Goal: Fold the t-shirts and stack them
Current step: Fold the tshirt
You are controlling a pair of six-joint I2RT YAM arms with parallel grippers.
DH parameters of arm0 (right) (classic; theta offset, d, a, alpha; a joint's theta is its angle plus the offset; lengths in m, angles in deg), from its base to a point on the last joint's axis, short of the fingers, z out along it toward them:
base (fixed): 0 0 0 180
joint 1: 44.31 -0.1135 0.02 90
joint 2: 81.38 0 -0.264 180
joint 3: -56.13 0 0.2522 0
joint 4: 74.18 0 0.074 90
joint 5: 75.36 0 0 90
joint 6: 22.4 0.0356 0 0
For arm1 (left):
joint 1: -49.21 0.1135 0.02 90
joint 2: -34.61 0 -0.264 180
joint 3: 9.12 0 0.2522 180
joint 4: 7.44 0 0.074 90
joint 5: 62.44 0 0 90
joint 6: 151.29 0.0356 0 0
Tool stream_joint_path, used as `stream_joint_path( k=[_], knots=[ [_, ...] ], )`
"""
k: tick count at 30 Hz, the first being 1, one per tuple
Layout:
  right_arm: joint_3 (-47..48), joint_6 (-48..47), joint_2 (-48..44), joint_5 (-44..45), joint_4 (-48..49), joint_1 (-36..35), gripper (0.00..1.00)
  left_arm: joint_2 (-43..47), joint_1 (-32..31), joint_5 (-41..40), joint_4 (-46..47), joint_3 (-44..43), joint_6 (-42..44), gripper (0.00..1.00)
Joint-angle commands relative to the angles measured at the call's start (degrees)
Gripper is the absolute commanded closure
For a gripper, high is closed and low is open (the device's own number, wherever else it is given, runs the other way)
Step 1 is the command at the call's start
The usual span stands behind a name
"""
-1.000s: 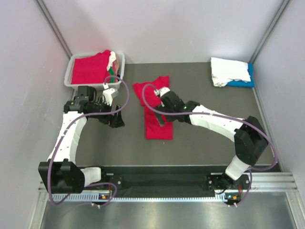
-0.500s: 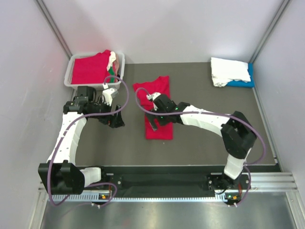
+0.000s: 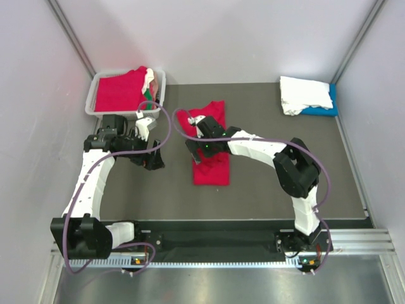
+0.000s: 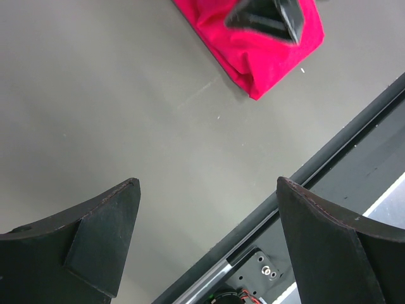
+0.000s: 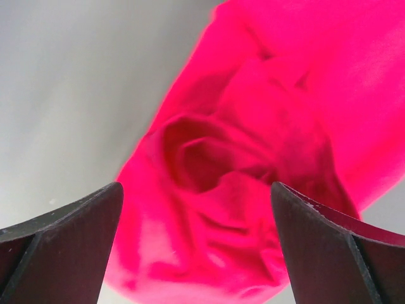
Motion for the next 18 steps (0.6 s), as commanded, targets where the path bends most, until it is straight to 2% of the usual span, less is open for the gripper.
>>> stream_joint_path(
  k=[1, 7, 18],
  knots=[
    [4.5, -1.7, 2.5, 0.6, 1.5, 3.1, 0.0, 2.0, -0.2, -0.3, -0.1, -0.5, 1.3, 0.07],
    [6.3, -1.7, 5.7, 1.4, 2.1, 7.2, 0.0, 2.3, -0.2, -2.0, -1.0, -1.6, 1.5, 0.07],
    [11.2, -5.2, 7.6, 6.5, 0.8, 8.8, 0.0, 2.0, -0.2, 0.3, -1.2, -1.8, 1.1, 0.07]
  ],
)
